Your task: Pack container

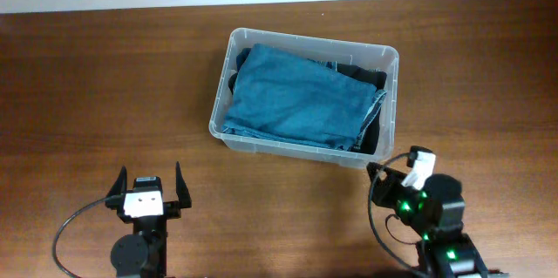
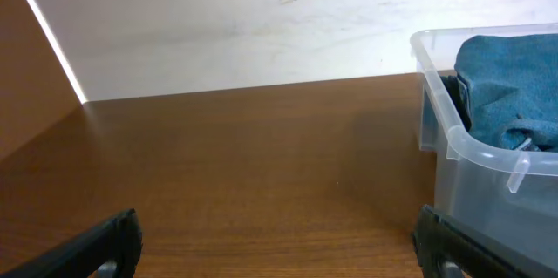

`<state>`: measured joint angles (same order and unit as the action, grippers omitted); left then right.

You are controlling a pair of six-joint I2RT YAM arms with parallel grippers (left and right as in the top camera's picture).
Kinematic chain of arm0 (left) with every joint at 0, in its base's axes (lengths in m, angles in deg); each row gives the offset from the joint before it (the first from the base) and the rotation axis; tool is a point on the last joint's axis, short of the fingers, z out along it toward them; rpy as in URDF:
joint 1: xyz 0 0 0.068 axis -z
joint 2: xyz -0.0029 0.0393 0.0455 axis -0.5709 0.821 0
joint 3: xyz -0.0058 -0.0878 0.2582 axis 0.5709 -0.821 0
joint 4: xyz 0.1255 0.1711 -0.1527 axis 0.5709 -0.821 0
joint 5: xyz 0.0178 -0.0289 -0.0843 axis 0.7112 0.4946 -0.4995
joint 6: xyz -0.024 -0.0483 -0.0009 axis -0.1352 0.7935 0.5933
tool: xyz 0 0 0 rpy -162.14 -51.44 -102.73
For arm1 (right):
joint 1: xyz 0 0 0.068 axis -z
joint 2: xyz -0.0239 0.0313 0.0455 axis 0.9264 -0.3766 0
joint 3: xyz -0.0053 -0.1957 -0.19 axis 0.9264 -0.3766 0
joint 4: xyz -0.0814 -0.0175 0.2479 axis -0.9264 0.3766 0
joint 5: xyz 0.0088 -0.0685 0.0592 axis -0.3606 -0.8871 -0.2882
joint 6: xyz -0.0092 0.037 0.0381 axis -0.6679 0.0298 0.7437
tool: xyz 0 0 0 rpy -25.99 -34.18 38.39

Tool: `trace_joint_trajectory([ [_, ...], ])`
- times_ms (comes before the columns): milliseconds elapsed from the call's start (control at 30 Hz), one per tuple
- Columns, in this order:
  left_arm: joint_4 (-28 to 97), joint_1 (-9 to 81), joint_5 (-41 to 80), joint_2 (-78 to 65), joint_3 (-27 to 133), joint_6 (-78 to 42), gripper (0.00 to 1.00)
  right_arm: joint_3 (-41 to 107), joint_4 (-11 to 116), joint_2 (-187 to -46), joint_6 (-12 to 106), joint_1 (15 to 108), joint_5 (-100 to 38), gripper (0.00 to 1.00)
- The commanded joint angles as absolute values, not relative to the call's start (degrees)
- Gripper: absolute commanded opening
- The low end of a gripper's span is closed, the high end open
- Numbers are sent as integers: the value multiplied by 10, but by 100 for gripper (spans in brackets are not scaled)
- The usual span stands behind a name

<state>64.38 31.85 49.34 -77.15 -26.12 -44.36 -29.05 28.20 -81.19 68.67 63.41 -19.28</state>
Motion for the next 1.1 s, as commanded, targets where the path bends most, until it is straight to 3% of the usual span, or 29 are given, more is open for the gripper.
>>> trace_joint_trajectory([
  [0, 644, 322, 492, -776, -265, -453, 99, -295, 243, -888, 685, 638, -176, 4],
  [267, 644, 322, 492, -776, -265, -453, 99, -287, 114, -984, 668, 638, -168, 4],
  [800, 644, 322, 492, -776, -265, -453, 99, -239, 110, -985, 528, 638, -247, 4],
  [1067, 644, 322, 492, -776, -265, -453, 99, -230, 88, -985, 514, 638, -247, 4],
])
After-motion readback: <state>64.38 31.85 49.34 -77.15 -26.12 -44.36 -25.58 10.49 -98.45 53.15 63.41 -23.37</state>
